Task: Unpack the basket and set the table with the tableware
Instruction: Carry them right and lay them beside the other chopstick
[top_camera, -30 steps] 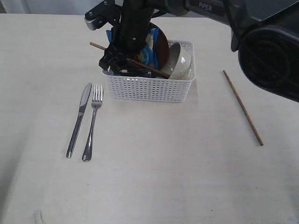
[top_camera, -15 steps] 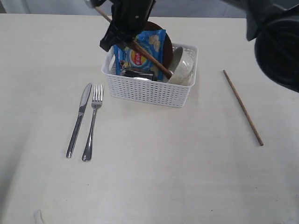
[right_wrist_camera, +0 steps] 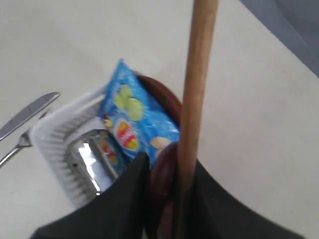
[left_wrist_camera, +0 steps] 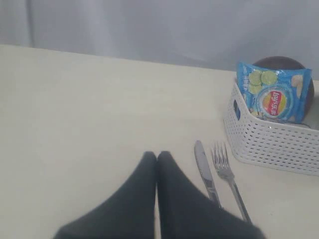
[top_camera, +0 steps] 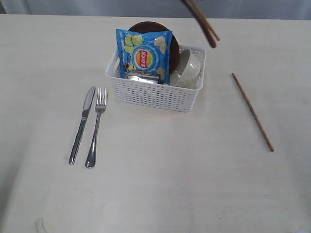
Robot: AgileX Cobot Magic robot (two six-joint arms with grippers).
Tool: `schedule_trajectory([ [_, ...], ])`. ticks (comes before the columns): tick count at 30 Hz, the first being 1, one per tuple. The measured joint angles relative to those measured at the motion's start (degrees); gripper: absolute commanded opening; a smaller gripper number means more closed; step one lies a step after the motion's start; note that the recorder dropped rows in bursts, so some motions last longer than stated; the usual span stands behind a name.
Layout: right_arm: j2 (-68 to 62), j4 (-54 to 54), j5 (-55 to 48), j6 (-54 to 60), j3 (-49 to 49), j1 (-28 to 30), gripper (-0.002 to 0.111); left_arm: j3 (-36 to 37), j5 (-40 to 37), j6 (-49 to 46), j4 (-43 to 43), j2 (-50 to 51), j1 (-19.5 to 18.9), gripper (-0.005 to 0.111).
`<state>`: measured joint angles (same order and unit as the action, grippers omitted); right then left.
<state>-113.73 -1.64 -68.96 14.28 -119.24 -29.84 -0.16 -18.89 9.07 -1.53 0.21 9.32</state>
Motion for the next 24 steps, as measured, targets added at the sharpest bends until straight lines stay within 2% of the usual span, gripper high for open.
schedule_trajectory([
  [5,2.12,0.39,-0.13,-4.29,7.87,11.59,-0.001,0.0,0.0,0.0,0.0,0.0,0.0,0.0],
  [9,2.22,-3.41,0.54,-5.58,19.97,22.2,-0.001,0.0,0.0,0.0,0.0,0.0,0.0,0.0],
  [12,2.01,-8.64,4.85,-5.58,29.88,28.33,-0.001,0.0,0.0,0.0,0.0,0.0,0.0,0.0],
  [17,1.46,-15.25,17.84,-2.3,45.5,32.91,-0.001,0.0,0.0,0.0,0.0,0.0,0.0,0.0],
  [19,0.15,-15.96,20.34,-0.9,47.62,33.02,0.0,0.0,0.0,0.0,0.0,0.0,0.0,0.0],
  [21,-1.87,-16.55,21.35,-0.72,47.75,33.02,0.006,0.0,0.0,0.0,0.0,0.0,0.0,0.0],
  [23,-3.54,-16.78,21.62,-0.67,47.97,33.02,0.027,0.0,0.0,0.0,0.0,0.0,0.0,0.0],
  [24,-3.99,-16.91,21.62,-0.67,47.97,32.9,0.04,0.0,0.0,0.0,0.0,0.0,0.0,0.0],
])
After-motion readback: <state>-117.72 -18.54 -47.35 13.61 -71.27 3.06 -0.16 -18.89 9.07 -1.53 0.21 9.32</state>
